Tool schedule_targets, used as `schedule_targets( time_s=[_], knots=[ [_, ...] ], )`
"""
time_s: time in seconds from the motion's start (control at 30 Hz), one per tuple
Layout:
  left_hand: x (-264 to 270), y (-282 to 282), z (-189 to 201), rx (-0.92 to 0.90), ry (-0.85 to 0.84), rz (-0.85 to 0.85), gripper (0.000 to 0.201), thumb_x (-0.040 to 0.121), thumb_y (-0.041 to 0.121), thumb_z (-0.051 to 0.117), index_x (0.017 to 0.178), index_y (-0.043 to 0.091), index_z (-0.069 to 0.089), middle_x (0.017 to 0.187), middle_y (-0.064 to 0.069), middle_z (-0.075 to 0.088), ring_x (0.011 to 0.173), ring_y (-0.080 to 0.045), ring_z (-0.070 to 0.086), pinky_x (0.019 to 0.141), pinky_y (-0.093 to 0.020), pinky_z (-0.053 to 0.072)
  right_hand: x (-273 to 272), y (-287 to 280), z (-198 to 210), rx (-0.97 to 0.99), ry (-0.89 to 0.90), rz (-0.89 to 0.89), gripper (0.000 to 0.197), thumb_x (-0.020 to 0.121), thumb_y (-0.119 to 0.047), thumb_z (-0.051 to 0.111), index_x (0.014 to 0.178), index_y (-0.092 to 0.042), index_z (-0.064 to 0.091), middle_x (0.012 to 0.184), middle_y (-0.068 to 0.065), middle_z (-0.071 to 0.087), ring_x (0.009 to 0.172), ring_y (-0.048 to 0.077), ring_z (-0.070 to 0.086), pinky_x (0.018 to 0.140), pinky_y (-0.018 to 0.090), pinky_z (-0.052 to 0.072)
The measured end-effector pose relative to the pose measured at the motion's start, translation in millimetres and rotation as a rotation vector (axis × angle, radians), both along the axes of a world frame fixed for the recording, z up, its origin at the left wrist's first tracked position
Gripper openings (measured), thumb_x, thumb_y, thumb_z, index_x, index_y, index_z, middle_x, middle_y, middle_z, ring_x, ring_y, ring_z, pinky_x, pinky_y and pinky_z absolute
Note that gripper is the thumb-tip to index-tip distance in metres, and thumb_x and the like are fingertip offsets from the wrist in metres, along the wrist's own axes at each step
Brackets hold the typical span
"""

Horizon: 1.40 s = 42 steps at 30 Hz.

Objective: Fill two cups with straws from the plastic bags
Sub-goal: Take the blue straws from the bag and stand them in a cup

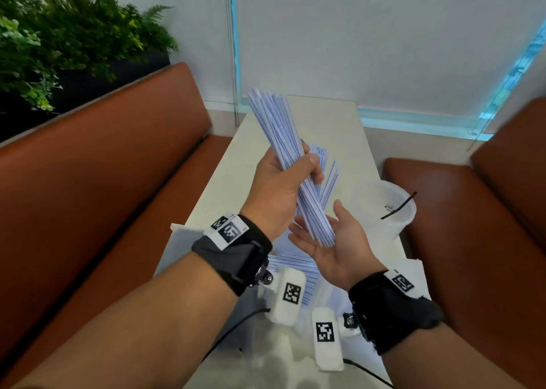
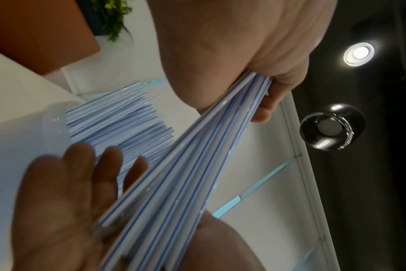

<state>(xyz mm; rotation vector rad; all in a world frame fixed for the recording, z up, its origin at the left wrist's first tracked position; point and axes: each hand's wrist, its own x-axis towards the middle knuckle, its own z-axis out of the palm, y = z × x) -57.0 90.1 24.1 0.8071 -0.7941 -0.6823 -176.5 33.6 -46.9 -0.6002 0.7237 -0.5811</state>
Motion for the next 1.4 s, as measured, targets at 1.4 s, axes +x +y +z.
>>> schedule_targets(
  time_s=[1.4],
  knots=[
    [74.5,-43.6,-78.4,0.712,-0.633,0.316,0.02,0.083,0.026,0.075,0.097,0.016,0.065,0.111,-0.018,0.062,0.105,-0.034,0.064,0.092,-0.049,0.055,19.8,-40.3,-31.0,-1.73,1.136,0.71,0.021,0.108,-0.034,0.037,0.111,-0.016,0.047,0.107,0.003,0.046,0.083,0.027,0.054,0.072,0.041,0.048]
  ],
)
